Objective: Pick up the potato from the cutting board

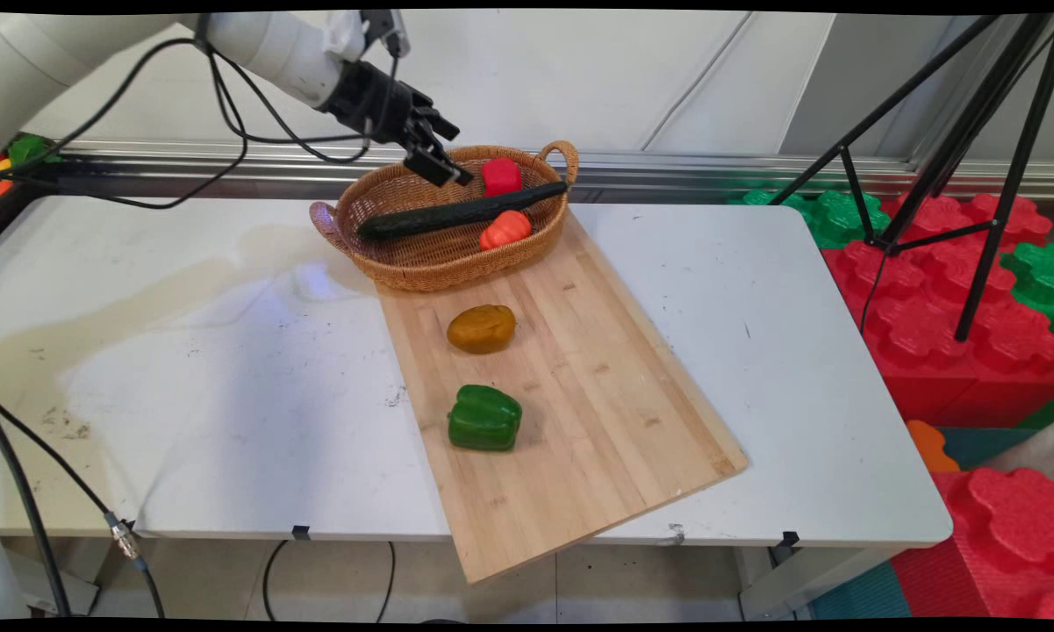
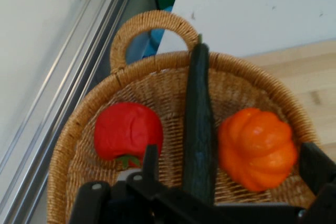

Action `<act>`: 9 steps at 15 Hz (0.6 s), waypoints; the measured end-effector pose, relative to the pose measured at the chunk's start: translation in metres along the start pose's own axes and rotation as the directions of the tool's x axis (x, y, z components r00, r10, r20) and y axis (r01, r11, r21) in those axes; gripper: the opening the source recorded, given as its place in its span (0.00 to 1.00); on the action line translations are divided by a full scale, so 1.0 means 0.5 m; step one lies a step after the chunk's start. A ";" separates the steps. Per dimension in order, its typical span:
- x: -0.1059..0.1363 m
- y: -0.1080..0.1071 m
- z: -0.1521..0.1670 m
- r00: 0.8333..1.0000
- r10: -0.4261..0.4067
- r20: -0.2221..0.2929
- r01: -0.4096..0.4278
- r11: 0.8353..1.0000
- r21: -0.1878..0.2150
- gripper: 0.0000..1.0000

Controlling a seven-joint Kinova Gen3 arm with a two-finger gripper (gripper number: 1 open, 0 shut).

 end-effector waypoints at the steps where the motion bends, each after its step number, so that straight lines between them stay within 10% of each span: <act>1: 0.001 0.002 -0.011 1.000 -0.002 -0.007 0.002 1.000 -0.004 1.00; 9: -0.003 0.036 -0.151 0.996 -0.041 -0.073 0.037 0.998 -0.053 1.00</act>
